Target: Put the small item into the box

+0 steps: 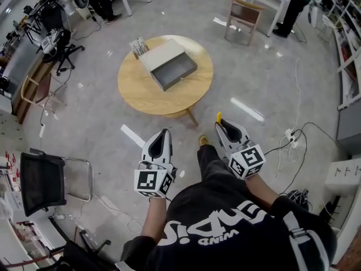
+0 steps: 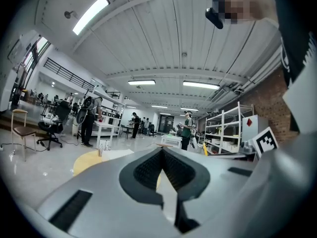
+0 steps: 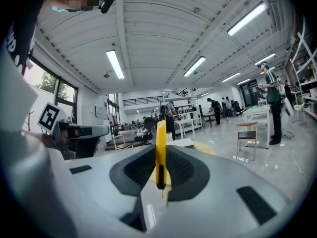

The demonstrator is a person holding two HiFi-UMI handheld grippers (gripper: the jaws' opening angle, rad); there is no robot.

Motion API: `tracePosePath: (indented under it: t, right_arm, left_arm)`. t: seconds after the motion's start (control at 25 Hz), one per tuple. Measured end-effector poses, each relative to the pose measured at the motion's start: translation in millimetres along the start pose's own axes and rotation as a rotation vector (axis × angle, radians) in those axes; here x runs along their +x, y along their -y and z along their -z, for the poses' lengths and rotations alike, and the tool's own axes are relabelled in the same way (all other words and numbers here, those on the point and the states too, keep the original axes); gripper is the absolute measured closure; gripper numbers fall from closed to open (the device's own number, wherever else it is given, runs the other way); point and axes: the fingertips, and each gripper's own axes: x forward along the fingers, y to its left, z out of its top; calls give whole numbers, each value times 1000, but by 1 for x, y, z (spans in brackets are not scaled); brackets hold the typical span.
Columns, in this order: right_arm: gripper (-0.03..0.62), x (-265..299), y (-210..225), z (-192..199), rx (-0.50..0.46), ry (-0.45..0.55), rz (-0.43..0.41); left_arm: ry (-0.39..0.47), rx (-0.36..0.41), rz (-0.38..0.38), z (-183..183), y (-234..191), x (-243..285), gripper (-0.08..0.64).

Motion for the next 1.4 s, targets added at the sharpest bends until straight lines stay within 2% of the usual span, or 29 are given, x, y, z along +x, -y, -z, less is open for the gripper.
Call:
tracePosePath:
  t: [0.52,1.04,1.2,1.4]
  right_arm:
    - [537,107,65,-57,-12,-3,-50]
    - [537,199,160,-95,-28,-6,-123]
    - [537,222,171,-99,-27,-17,-166]
    - [537,253,160,-106,-27,-23,-211]
  left_arm:
    - [2,-18,-42,-38,-59,110,551]
    - [8,-25,-114,-56,-91,224,551]
    - [17,-29,-146,-60,-100,242,551]
    - [10,-18,-167,-70,-119,253,551]
